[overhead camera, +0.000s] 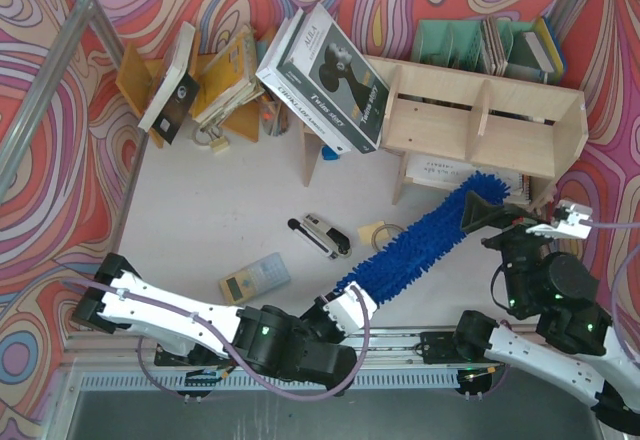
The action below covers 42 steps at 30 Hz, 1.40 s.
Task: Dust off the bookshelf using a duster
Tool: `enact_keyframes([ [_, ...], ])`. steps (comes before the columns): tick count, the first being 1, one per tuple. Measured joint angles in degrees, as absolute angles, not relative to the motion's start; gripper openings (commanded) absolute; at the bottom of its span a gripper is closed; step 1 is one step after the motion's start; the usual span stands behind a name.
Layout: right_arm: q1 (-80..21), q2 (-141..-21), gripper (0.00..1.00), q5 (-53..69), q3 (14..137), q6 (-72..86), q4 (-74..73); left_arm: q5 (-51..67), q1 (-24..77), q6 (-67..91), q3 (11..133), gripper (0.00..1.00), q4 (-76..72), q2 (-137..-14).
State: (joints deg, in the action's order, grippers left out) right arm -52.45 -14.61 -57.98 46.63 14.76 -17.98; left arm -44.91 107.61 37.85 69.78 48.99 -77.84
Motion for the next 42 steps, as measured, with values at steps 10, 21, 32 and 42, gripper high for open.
enact_keyframes([
  [10, -52.42, -21.37, 0.99, -61.14, 43.83, 16.51, -17.12, -40.73, 99.83, 31.03, 61.06, 0.0, 37.82, -73.6],
  [21, -52.45, -28.23, 0.99, -62.08, 47.2, 16.93, -16.64, -29.85, 95.24, 13.82, 60.64, 0.0, 28.16, -73.6],
  [32, -52.45, -29.06, 0.99, -62.28, 55.46, 13.85, -15.55, -23.79, 88.44, 2.2, 64.14, 0.0, 22.55, -74.91],
  [42, -52.45, -24.93, 0.99, -62.33, 52.84, 7.62, -10.98, -17.78, 80.05, -2.98, 69.32, 0.0, 18.44, -81.8],
])
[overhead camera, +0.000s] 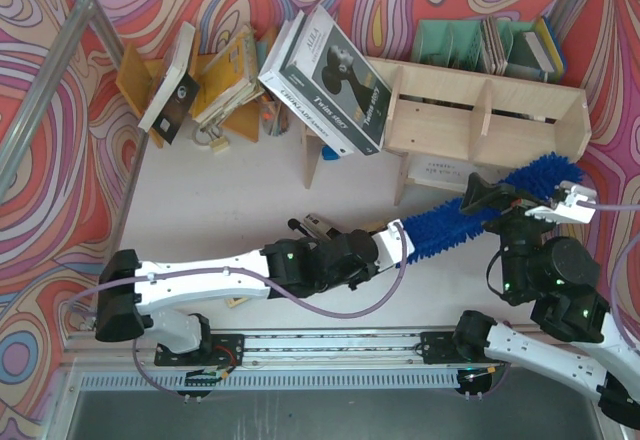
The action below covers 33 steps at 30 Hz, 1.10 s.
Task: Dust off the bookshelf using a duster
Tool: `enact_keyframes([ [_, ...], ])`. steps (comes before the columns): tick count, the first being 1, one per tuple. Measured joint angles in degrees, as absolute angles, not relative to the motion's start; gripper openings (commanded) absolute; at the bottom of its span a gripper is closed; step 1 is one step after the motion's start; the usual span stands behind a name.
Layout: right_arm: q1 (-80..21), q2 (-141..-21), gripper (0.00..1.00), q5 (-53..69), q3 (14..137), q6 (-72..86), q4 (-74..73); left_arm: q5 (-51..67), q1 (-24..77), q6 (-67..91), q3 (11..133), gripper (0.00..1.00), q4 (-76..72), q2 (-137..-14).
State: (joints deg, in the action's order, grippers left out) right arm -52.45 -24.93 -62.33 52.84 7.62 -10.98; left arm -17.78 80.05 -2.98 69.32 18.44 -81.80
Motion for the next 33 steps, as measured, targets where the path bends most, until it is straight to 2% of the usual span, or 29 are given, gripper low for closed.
enact_keyframes([
  [13, -52.45, -21.69, 0.99, -62.96, 50.46, 3.95, -7.79, -13.19, 78.11, -1.26, 69.76, 0.0, 18.0, -91.92],
  [21, -52.45, -21.3, 0.99, -63.0, 50.39, 2.7, -6.87, -12.82, 78.11, 0.49, 66.76, 0.0, 15.46, -91.33],
  [33, -52.42, -20.1, 0.99, -62.59, 48.25, 2.26, -7.2, -13.17, 79.57, 2.35, 62.48, 0.0, 14.79, -83.99],
])
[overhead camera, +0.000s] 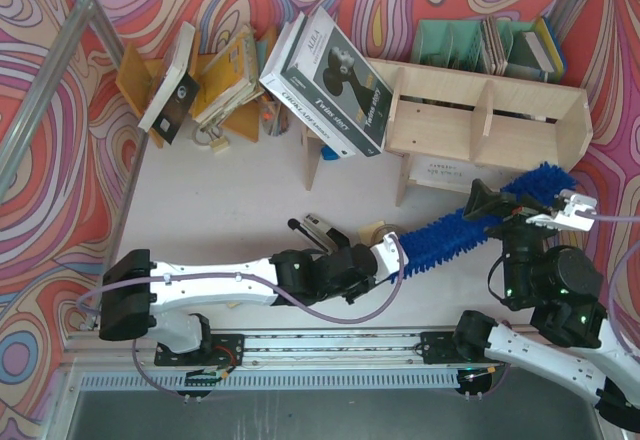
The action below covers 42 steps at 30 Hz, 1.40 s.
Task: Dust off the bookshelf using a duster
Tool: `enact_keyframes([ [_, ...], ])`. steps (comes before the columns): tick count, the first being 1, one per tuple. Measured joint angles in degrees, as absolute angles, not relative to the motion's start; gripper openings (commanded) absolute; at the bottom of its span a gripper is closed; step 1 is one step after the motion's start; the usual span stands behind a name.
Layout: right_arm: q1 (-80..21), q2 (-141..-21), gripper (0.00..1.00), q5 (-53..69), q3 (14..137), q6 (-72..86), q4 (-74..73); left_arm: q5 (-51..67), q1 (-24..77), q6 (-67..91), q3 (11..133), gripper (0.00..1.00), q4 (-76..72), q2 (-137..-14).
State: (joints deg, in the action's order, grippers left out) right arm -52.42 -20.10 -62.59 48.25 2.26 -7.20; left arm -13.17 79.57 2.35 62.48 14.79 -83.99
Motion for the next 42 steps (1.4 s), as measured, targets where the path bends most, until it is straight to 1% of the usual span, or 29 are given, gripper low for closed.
enact_keyframes([
  [10, -52.42, -17.37, 0.99, -58.63, 45.23, -0.36, -6.61, -15.55, 85.14, 3.42, 61.63, 0.0, 17.5, -83.24],
  [18, -52.45, -18.79, 0.99, -57.28, 45.23, -1.13, -6.5, -17.61, 85.58, 1.41, 64.25, 0.0, 16.56, -80.62],
  [26, -52.45, -17.96, 0.99, -57.12, 45.23, -1.1, -6.46, -17.56, 81.87, -1.58, 66.72, 0.0, 14.85, -81.21],
  [35, -52.42, -17.72, 0.99, -57.12, 45.23, -1.08, -6.48, -12.53, 78.19, -3.75, 68.82, 0.0, 14.57, -87.09],
  [42, -52.42, -17.69, 0.98, -57.1, 45.23, -1.08, -6.5, -10.28, 77.03, -3.86, 68.45, 0.0, 13.19, -88.12],
])
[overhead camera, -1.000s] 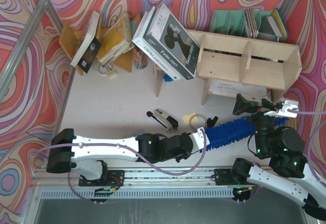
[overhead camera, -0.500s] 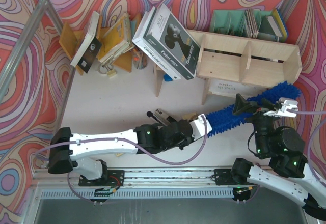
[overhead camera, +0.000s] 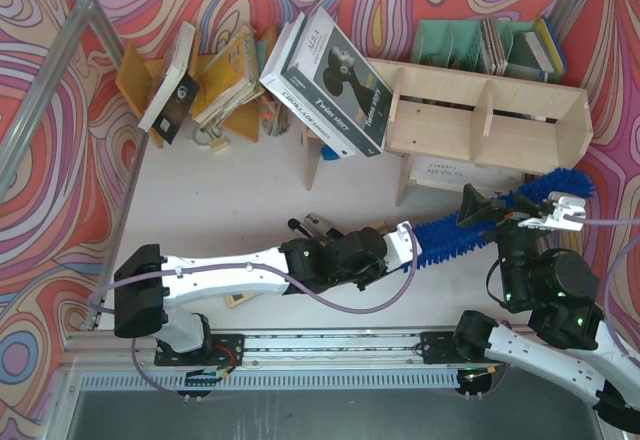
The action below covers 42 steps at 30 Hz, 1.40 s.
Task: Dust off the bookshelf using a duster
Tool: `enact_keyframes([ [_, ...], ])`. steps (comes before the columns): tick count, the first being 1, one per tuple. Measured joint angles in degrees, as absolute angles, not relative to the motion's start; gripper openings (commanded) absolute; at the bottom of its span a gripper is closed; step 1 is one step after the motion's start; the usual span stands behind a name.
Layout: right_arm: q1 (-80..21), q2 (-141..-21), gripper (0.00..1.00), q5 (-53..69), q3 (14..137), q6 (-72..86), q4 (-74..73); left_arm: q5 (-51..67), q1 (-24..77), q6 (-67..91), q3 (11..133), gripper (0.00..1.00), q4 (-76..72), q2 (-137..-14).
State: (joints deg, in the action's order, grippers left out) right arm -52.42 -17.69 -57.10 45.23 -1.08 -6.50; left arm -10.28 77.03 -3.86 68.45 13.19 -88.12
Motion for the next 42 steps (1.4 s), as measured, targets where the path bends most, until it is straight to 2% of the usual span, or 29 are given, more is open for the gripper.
enact_keyframes([
  [27, -52.45, -17.63, 0.99, -57.12, 45.23, -1.1, -6.48, -11.18, 78.17, 1.67, 58.67, 0.0, 10.57, -87.94],
  [42, -52.45, -17.65, 0.99, -57.12, 45.23, -1.1, -6.48, -20.75, 83.09, 12.05, 51.51, 0.0, 16.27, -70.24],
])
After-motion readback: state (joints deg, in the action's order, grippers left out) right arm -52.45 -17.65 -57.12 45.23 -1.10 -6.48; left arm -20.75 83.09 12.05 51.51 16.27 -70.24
